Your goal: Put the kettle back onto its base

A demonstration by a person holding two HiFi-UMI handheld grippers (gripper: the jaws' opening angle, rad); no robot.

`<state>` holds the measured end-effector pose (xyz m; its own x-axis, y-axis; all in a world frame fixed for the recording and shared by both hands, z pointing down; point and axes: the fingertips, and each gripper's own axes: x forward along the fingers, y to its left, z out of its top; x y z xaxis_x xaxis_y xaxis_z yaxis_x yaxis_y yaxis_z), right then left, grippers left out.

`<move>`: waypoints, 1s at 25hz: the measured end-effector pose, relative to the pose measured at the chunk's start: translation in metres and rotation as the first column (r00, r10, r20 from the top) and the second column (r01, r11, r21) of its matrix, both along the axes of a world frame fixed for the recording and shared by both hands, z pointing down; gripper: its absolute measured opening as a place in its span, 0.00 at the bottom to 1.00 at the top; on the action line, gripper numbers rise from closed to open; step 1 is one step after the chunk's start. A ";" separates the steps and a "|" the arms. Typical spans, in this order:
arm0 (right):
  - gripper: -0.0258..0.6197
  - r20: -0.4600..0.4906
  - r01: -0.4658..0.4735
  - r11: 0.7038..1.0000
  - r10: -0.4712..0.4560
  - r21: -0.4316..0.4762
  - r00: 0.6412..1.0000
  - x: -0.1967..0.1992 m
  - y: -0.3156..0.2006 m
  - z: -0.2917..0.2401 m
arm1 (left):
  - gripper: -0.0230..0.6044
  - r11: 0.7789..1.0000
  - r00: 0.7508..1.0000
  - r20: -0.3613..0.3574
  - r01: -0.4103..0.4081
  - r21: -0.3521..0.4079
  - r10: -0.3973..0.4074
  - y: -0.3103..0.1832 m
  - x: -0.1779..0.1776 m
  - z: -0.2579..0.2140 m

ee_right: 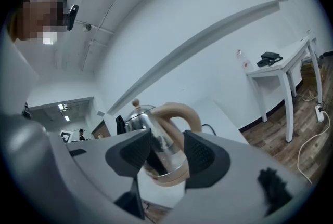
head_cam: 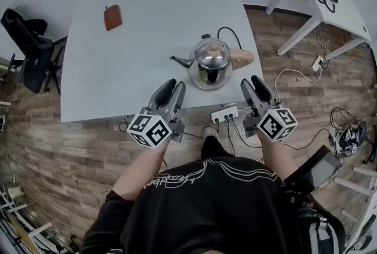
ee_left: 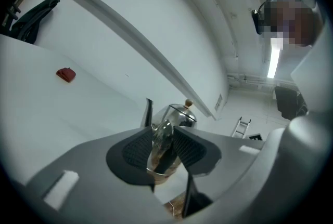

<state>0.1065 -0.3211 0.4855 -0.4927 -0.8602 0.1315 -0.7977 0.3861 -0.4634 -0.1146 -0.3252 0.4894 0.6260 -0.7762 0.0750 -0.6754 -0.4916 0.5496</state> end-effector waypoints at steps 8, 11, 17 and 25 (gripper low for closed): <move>0.05 0.011 0.191 0.981 -0.191 0.014 0.981 -0.059 0.089 -0.059 | 0.05 0.975 0.973 0.096 -0.216 0.045 0.211 0.089 0.034 -0.055; 0.05 -0.006 0.260 0.965 -0.260 0.023 0.966 -0.078 0.125 -0.079 | 0.04 0.951 0.945 0.153 -0.302 0.062 0.290 0.126 0.047 -0.078; 0.05 -0.109 0.360 0.933 -0.358 0.000 0.927 -0.108 0.189 -0.092 | 0.04 0.923 0.888 0.294 -0.382 0.042 0.354 0.189 0.052 -0.092; 0.05 -0.137 0.389 0.921 -0.389 -0.026 0.911 -0.126 0.228 -0.085 | 0.04 0.909 0.869 0.311 -0.415 0.031 0.386 0.225 0.056 -0.100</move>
